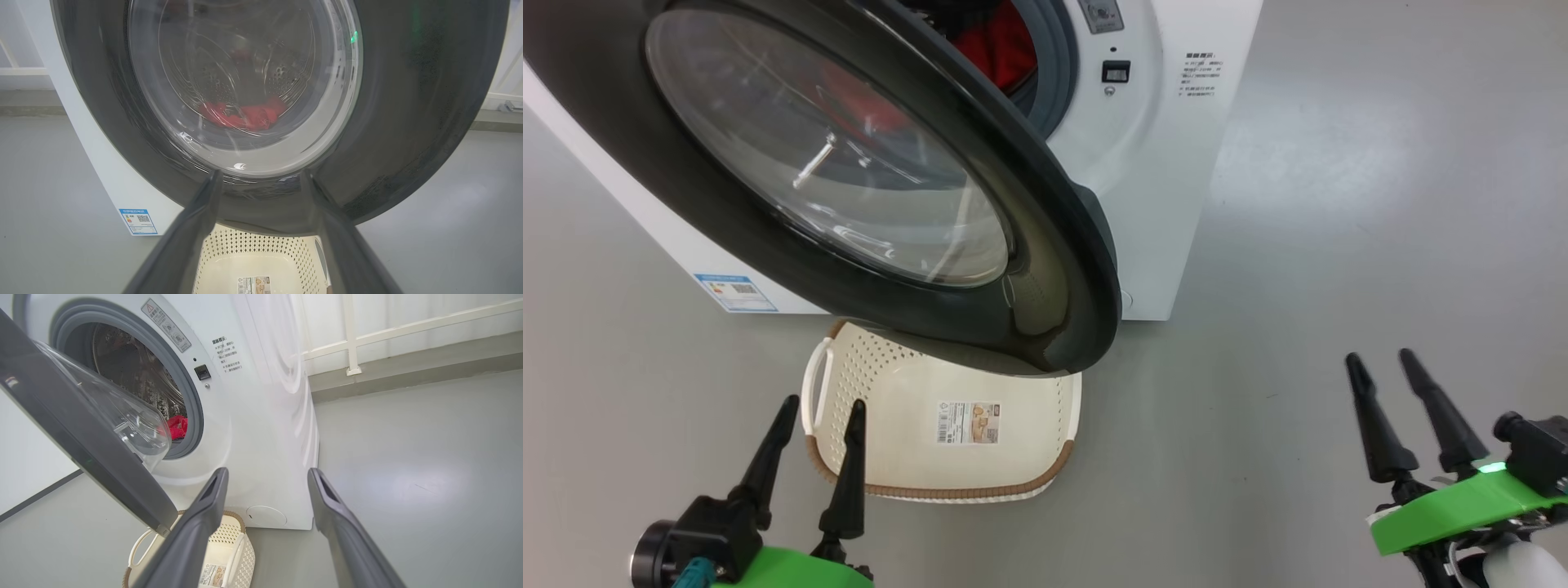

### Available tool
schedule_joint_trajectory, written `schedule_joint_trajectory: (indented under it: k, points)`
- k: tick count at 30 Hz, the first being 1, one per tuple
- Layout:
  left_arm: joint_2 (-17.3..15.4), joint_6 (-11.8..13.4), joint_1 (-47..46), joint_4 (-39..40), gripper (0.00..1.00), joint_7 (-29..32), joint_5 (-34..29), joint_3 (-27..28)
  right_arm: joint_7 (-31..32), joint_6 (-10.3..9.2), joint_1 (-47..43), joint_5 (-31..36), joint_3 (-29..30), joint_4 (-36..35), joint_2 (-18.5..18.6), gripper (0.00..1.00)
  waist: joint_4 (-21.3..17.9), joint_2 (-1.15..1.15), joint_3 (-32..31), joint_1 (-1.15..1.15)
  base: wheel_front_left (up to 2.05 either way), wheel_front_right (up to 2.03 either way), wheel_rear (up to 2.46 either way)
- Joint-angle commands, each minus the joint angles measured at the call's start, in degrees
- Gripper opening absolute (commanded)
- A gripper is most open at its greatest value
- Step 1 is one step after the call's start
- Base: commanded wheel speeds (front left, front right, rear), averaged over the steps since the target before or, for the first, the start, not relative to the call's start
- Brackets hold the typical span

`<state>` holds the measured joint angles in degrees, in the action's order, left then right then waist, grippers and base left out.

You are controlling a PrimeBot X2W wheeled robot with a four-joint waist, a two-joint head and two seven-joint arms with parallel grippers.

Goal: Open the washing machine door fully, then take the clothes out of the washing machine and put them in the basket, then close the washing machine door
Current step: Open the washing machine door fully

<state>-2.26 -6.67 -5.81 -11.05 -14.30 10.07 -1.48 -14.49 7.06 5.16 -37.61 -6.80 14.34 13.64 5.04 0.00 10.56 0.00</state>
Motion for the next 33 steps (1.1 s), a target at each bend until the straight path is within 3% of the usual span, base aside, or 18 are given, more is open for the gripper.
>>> schedule_joint_trajectory:
  k: [1, 7, 11, 32, 33]
  points:
    - [-0.62, -0.43, -0.81, 1.27, 1.00, -0.70, -0.45, 2.19, -0.50, 0.43, -1.01, 2.19, 0.62, -2.39, -0.14, 1.00, 0.03, 0.00, -0.03, 0.00, 0.00, 0.00, 0.00]
    - [-0.62, -0.49, -0.66, 1.57, 1.00, -0.70, -0.32, 2.35, -0.51, 0.43, -4.36, 10.32, 8.04, -8.78, -5.16, 1.00, 0.11, 0.00, -0.34, 0.00, 0.00, 0.00, 0.00]
    - [-0.62, -0.52, -0.55, 1.88, 1.00, -0.70, -0.19, 2.23, -0.51, 0.43, -6.96, 12.11, 10.55, -11.20, -7.08, 1.00, 0.26, 0.00, -0.39, 0.00, 0.00, 0.00, 0.00]
    - [-0.62, -0.60, -0.02, 1.68, 1.00, -0.70, -0.30, 1.67, -0.51, 0.43, -7.64, 11.96, 8.13, -8.80, -7.07, 1.00, 0.68, 0.00, -1.05, 0.00, 0.00, 0.00, 0.00]
    - [-0.62, -0.60, -0.01, 1.70, 1.00, -0.70, -0.29, 1.61, -0.51, 0.43, -7.50, 11.32, 7.80, -8.86, -7.13, 0.95, 0.74, 0.00, -0.98, 0.00, 0.00, 0.00, 0.00]
